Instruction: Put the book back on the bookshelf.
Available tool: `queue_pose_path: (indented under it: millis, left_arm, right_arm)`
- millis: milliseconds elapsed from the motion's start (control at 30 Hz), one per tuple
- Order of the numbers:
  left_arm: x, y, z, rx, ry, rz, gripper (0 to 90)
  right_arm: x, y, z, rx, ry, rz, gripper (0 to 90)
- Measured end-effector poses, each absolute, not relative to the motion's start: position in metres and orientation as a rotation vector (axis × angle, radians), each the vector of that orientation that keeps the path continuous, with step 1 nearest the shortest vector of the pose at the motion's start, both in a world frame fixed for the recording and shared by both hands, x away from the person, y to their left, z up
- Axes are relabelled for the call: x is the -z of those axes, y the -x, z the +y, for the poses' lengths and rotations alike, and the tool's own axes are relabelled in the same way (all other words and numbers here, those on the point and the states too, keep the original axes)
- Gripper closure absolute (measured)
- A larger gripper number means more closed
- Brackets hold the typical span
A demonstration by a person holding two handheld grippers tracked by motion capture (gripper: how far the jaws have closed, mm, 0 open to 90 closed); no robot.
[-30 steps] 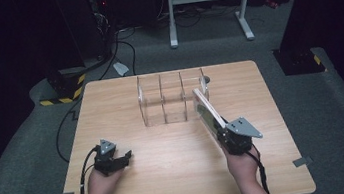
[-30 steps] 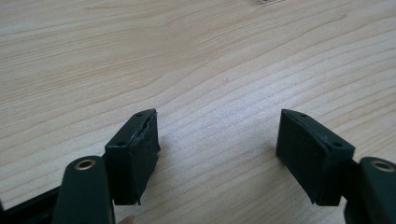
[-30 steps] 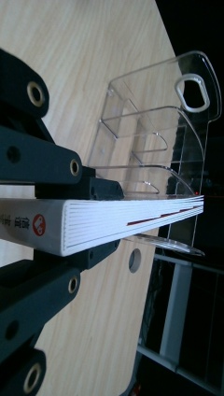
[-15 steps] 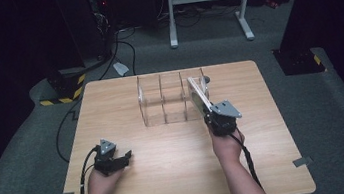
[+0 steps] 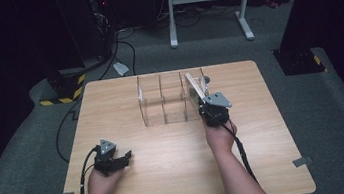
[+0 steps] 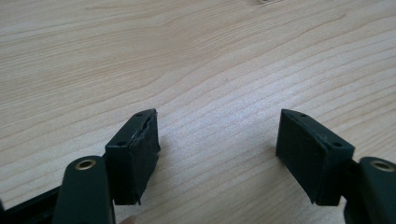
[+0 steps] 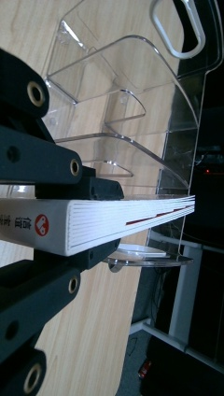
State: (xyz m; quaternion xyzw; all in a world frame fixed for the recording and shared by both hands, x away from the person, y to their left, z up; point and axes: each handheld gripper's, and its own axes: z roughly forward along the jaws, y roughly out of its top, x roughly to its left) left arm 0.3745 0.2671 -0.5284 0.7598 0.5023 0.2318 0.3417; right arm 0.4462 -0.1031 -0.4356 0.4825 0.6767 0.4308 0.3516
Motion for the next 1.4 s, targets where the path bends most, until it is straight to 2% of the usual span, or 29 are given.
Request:
queue_pose_path:
  millis: [567, 1400]
  left_arm:
    - [0.528, -0.374, 0.267, -0.600, -1.977, 1.304, 30.7]
    - [0.528, -0.374, 0.267, -0.601, -1.976, 1.306, 30.8]
  right_arm:
    - [0.442, -0.458, -0.099, -1.091, -1.267, 1.732, 75.2]
    - [0.456, -0.444, -0.102, -1.102, -1.286, 1.737, 74.1]
